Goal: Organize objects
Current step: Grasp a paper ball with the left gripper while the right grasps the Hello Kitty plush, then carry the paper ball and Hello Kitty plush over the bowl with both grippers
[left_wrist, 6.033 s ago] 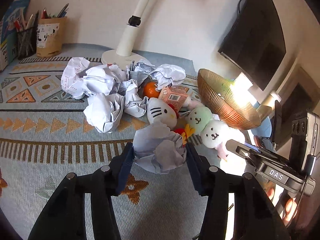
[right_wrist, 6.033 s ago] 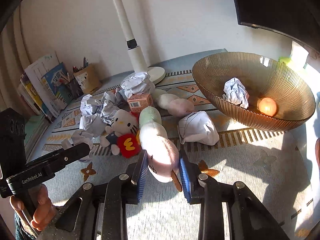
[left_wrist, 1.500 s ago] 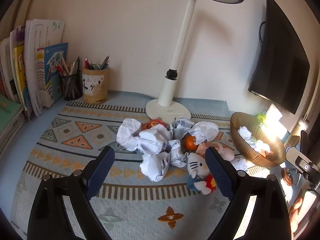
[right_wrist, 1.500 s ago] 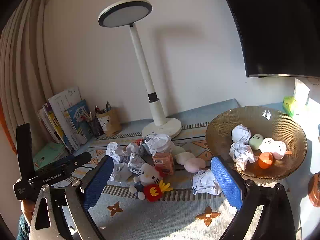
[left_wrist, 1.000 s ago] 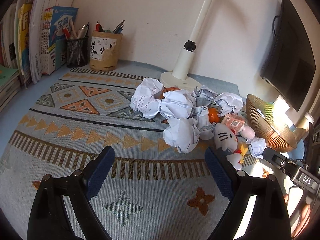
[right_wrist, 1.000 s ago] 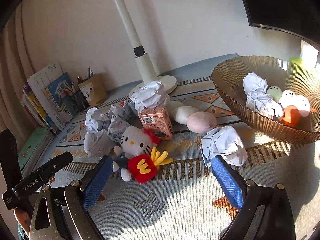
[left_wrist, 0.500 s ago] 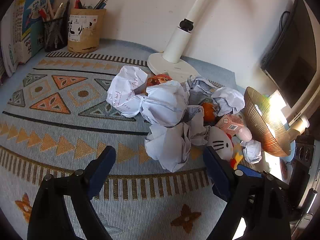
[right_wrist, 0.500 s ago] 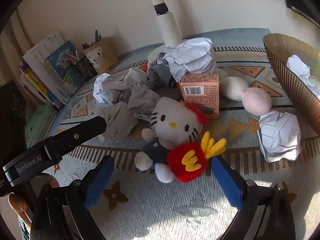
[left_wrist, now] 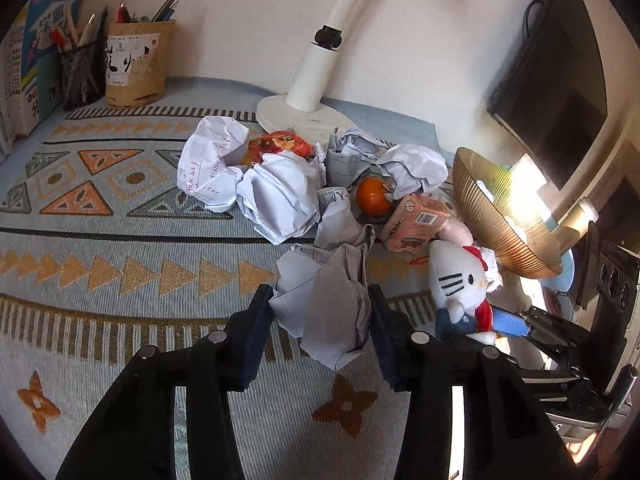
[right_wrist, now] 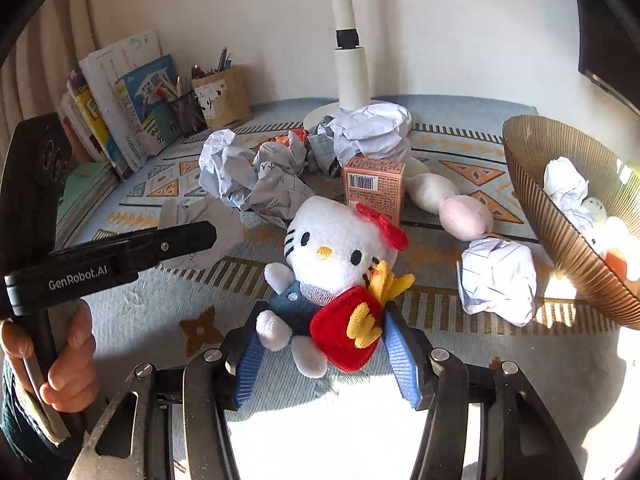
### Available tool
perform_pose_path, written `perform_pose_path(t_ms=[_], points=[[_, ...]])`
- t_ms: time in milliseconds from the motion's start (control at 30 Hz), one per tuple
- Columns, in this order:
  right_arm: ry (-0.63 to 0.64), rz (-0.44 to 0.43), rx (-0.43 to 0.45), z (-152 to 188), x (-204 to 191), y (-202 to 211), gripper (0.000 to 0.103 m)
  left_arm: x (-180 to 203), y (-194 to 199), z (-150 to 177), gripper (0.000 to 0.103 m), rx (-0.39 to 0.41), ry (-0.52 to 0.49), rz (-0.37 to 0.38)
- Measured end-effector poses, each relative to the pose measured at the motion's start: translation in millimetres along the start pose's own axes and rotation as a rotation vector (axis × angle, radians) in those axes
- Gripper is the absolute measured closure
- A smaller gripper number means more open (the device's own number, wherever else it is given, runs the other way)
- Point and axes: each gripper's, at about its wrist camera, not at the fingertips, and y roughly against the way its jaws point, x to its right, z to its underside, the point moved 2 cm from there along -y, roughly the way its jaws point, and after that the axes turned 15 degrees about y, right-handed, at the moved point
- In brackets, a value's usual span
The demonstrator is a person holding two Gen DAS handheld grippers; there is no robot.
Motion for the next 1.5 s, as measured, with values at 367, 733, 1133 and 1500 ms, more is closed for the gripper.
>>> perform_pose_path(t_ms=[367, 733, 1133, 1500], points=[[0.007, 0.043, -0.044, 48.7, 21.7, 21.3, 0.025, 9.0, 7.9, 21.6, 0.059, 0.051, -0.046, 0.093], [-0.299, 0.052, -0.081, 40.8, 27.8, 2.1, 0.016, 10.9, 10.9, 25.3, 0.059, 0.054, -0.062, 0.110], [-0.245, 0.107, -0.011, 39.5, 22.3, 7.0, 0.054, 14.9, 12.1, 28.1, 0.059, 0.064, -0.080, 0.090], [-0.318, 0.402, 0.406, -7.4, 103.4, 193.2, 0.054, 164.9, 44.5, -18.2, 0.059, 0.178, -0.229, 0.249]])
